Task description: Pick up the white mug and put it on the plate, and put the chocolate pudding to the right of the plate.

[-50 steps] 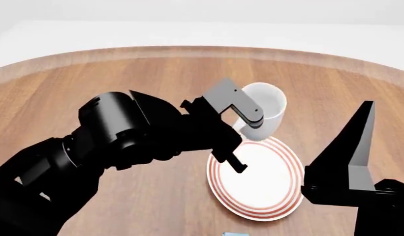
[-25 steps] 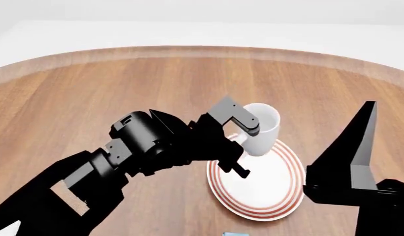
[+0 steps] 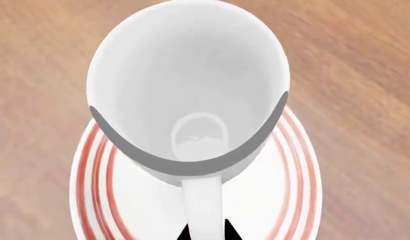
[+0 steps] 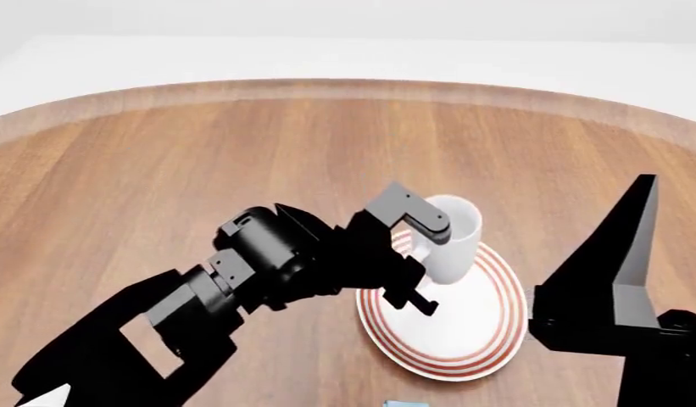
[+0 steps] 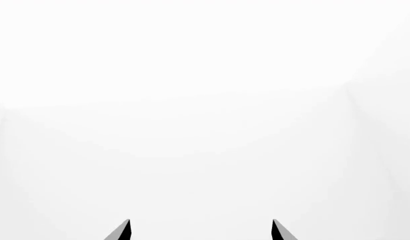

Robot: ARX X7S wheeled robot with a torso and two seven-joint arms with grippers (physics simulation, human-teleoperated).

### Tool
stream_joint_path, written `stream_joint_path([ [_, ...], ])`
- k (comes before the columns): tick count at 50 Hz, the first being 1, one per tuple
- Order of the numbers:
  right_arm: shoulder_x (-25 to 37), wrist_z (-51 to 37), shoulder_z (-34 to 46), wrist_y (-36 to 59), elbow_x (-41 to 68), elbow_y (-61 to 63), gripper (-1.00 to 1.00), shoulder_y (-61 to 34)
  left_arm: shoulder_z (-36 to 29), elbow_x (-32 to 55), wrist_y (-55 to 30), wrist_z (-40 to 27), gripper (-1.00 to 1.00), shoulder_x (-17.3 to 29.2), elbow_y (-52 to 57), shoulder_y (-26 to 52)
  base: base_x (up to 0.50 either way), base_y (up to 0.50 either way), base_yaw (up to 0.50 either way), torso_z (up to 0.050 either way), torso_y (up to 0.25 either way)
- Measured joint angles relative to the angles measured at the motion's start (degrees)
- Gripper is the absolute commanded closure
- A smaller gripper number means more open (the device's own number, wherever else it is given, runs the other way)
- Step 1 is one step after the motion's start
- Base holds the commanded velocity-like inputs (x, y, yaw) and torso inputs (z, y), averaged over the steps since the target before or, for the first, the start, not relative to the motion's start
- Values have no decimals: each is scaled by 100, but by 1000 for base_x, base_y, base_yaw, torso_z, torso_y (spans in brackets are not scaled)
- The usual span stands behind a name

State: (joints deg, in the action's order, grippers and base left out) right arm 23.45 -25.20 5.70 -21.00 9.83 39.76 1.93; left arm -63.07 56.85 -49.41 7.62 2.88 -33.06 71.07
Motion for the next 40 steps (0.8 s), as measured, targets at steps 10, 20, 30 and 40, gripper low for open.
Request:
stream_joint_path([
  [10, 22, -24, -24, -7, 49, 10, -100, 0, -687, 560, 278, -58, 100, -105, -389, 268, 0, 0, 0, 0, 0],
  [20, 46, -54, -63, -7, 96, 11, -100, -7, -1832, 1593, 781, -129, 100, -147, -696, 622, 0, 0, 0, 0, 0],
  [30, 65, -75, -79, -1, 121, 18, -100, -12, -2454, 2209, 1043, -155, 100, -162, -890, 760, 0, 0, 0, 0, 0],
  [40, 81, -91, -89, -12, 144, 9, -100, -8, -2701, 2505, 1131, -177, 100, -167, -1022, 758, 0, 0, 0, 0, 0],
])
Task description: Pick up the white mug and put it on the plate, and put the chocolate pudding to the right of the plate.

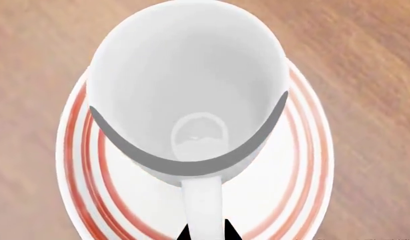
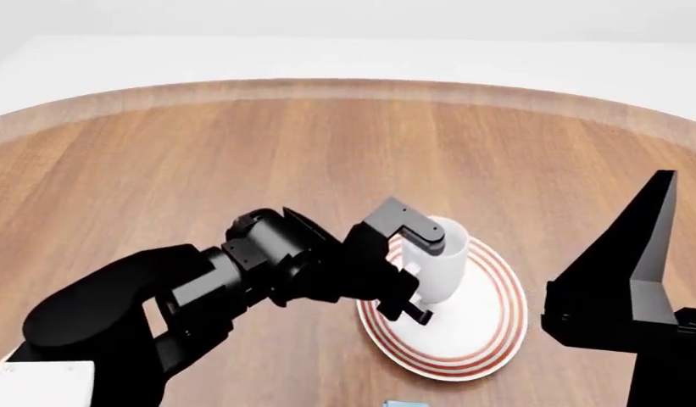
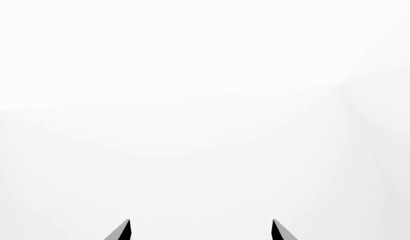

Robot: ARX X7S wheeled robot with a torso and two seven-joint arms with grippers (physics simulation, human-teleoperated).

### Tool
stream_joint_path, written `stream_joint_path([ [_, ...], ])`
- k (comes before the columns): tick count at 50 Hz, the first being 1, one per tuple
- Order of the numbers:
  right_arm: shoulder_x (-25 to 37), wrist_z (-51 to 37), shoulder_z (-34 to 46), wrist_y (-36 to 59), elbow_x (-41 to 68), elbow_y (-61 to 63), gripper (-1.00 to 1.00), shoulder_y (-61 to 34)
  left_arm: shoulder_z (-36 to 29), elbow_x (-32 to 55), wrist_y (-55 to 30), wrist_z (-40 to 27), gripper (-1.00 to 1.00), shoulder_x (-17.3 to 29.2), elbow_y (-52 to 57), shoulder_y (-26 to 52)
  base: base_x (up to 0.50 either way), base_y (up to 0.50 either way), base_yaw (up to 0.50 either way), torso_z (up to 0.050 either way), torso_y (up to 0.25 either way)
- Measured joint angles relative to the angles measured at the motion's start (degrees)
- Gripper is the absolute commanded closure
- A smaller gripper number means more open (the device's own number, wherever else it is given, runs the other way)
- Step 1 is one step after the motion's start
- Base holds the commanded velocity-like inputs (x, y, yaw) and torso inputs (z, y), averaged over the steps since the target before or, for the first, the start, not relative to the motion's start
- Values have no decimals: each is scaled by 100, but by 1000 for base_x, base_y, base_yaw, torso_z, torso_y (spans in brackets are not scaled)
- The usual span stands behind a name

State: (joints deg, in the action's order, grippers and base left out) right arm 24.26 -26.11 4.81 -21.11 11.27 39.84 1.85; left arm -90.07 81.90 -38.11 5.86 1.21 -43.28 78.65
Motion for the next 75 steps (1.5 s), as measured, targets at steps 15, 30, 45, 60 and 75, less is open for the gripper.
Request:
stream_joint_path([
  [15, 15, -21, 5, -10, 11, -11, -100, 4, -114, 26, 64, -56, 100, -3, -19, -115, 0, 0, 0, 0, 1],
  [30, 22, -33, 21, -44, 6, -41, -100, 11, -122, -208, 69, -146, 100, -4, 56, -227, 0, 0, 0, 0, 0],
  [45, 30, -50, 42, -51, 3, -55, -100, 16, -74, -352, 87, -228, -100, -5, 49, -339, 0, 0, 0, 0, 0],
  [60, 38, -62, 70, -47, 15, -82, -100, -1, -60, -408, 138, -323, -100, -8, 25, -456, 0, 0, 0, 0, 0],
  [75, 42, -65, 121, -53, -30, -91, -100, 9, -31, -449, 68, -662, -100, 94, 565, -415, 0, 0, 0, 0, 0],
])
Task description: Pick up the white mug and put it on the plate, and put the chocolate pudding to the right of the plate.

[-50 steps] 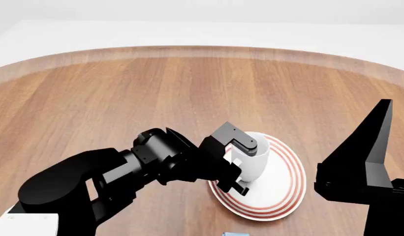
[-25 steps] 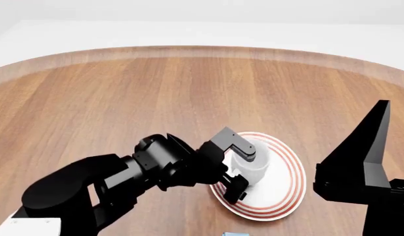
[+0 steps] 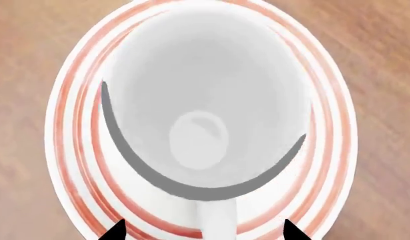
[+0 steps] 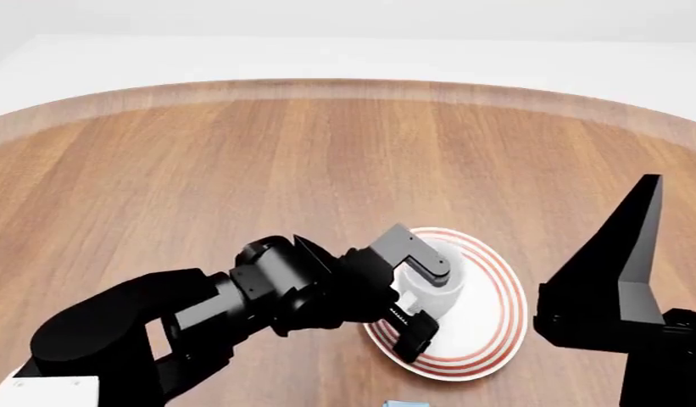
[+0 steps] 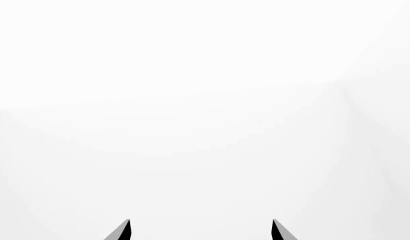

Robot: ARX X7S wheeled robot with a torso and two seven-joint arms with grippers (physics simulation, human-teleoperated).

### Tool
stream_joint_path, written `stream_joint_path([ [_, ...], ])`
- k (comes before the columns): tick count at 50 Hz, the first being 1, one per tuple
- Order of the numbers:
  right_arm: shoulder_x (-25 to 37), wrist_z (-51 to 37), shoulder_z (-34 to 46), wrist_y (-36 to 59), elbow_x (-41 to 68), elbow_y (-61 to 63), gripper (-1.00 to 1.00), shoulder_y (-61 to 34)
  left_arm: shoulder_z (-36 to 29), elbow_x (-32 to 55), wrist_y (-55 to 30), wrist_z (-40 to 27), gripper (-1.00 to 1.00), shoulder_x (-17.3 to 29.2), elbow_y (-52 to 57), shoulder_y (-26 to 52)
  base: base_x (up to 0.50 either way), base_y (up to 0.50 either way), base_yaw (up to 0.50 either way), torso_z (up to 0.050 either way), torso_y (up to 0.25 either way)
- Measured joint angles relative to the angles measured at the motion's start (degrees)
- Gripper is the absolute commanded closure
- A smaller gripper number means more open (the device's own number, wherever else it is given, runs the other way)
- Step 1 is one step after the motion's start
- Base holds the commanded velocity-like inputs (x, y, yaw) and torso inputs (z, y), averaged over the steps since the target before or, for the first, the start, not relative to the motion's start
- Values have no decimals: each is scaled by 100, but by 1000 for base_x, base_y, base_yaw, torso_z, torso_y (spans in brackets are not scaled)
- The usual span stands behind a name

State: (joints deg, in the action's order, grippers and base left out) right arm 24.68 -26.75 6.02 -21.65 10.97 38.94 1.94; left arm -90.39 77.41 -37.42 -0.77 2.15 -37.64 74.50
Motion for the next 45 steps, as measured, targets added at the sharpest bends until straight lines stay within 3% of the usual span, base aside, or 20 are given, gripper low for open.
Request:
stream_joint_path([
  [45, -12, 13, 207, -43, -151, -70, -100, 17, 546, 735, -560, -2343, -100, 2079, 4688, 607, 0, 0, 0, 0, 0],
])
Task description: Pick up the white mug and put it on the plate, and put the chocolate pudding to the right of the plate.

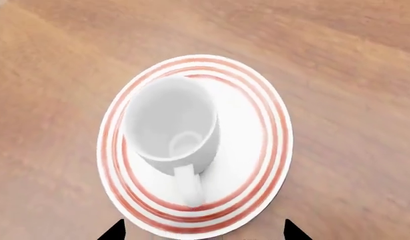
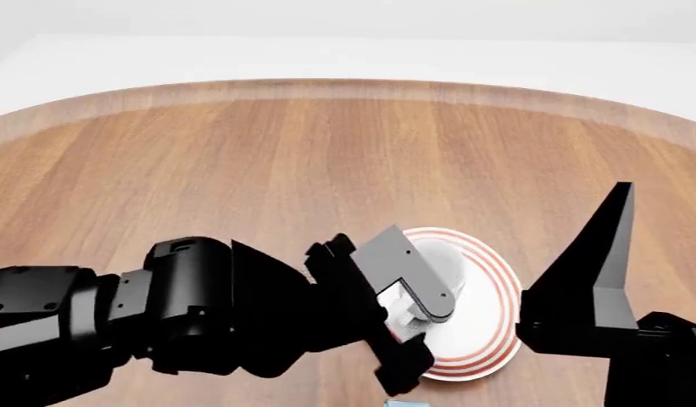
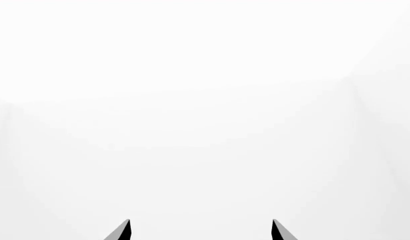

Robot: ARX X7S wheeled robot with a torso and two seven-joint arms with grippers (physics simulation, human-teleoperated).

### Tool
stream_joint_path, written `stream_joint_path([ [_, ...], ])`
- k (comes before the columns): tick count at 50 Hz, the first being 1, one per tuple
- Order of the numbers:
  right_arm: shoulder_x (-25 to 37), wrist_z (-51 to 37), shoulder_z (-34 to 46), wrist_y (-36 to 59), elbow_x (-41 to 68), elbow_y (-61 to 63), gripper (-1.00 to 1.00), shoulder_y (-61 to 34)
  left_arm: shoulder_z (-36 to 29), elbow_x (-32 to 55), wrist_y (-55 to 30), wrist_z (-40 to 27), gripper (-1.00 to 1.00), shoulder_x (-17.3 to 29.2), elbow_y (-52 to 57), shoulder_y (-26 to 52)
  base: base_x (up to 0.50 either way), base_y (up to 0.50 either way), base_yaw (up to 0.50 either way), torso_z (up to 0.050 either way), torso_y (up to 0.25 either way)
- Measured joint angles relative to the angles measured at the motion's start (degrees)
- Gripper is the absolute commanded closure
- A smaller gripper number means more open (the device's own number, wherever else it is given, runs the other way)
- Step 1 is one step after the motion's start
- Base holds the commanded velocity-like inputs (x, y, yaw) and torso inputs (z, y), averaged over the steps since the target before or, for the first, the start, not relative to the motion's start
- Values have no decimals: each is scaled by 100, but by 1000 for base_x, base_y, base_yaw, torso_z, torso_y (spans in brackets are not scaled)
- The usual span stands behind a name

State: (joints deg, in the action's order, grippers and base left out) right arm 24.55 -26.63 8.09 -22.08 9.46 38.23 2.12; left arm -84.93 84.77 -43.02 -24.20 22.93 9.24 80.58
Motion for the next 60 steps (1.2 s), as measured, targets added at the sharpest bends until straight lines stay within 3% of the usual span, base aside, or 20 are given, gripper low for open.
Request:
stream_joint_path([
  [27, 7, -12, 93, 8, -49, -1, -100, -2, 499, -14, 530, -470, -100, 1792, 1971, -150, 0, 0, 0, 0, 0],
  [45, 13, -23, 153, 10, -77, -13, -100, -5, 787, -213, 1071, -449, -100, 2930, 2553, -432, 0, 0, 0, 0, 0],
  [60, 20, -28, 213, 21, -100, -20, -100, -7, 996, -439, 1675, -491, -100, 3617, 2780, -757, 0, 0, 0, 0, 0],
])
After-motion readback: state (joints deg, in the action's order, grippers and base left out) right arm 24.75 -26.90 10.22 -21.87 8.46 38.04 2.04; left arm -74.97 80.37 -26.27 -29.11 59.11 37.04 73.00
